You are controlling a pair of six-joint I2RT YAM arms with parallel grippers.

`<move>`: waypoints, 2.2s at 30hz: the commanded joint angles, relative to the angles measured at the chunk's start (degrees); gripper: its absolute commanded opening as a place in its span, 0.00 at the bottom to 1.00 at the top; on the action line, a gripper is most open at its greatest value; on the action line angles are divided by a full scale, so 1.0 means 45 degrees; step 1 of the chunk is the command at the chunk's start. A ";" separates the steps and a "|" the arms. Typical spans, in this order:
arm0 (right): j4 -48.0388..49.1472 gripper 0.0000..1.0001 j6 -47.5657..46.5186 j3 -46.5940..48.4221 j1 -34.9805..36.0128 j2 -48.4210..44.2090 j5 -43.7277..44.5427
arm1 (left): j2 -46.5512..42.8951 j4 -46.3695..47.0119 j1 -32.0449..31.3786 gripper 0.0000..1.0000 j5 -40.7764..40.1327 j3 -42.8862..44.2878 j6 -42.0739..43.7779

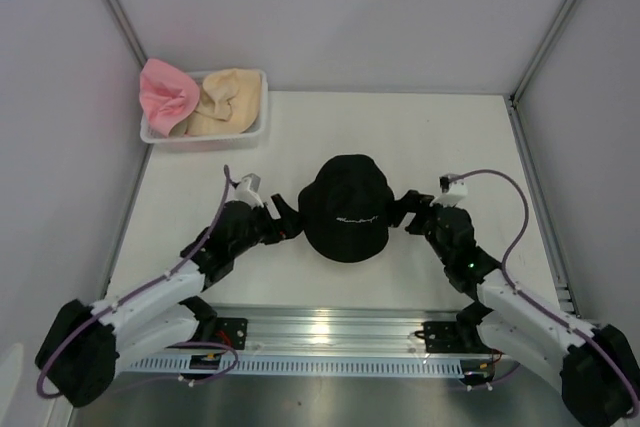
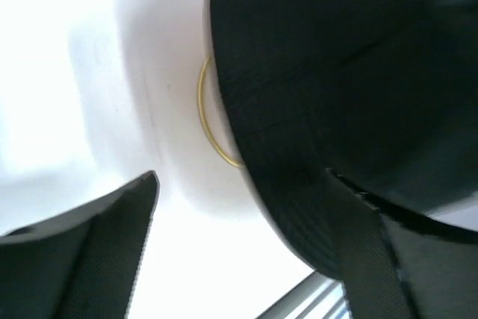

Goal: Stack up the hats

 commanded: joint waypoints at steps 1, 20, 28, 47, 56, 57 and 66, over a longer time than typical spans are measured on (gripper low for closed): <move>-0.4395 0.99 -0.0582 0.3070 -0.0062 -0.1781 0.2130 | -0.2691 -0.3375 -0.0010 0.99 -0.1879 0.1736 0.0659; -0.5440 0.99 -0.1364 0.9527 -0.5864 0.3156 -0.2260 | 1.0456 -1.3198 0.6649 1.00 -0.4849 2.2559 0.5268; -0.5478 0.99 -0.1813 0.9741 -0.5903 0.4543 -0.2417 | 1.4601 -1.2585 0.7119 0.99 -0.2840 2.4768 0.7262; -0.5517 0.99 -0.1638 1.1226 -0.5845 0.6185 -0.3413 | 1.7728 -0.9341 0.7666 0.63 -0.4421 2.4788 0.6754; -0.5616 0.99 -0.1637 1.2182 -0.5532 0.6712 -0.3861 | 1.6856 -0.9536 0.8077 0.01 -0.3584 2.4789 0.6186; -0.5557 0.99 -0.1715 1.2261 -0.5493 0.6712 -0.4016 | 1.6502 -0.9536 0.8038 0.01 -0.3389 2.4690 0.6342; -0.4250 1.00 -0.0722 1.2907 -0.5571 0.6361 -0.6476 | 1.1585 -1.1567 0.6750 0.01 -0.0188 2.4905 0.6599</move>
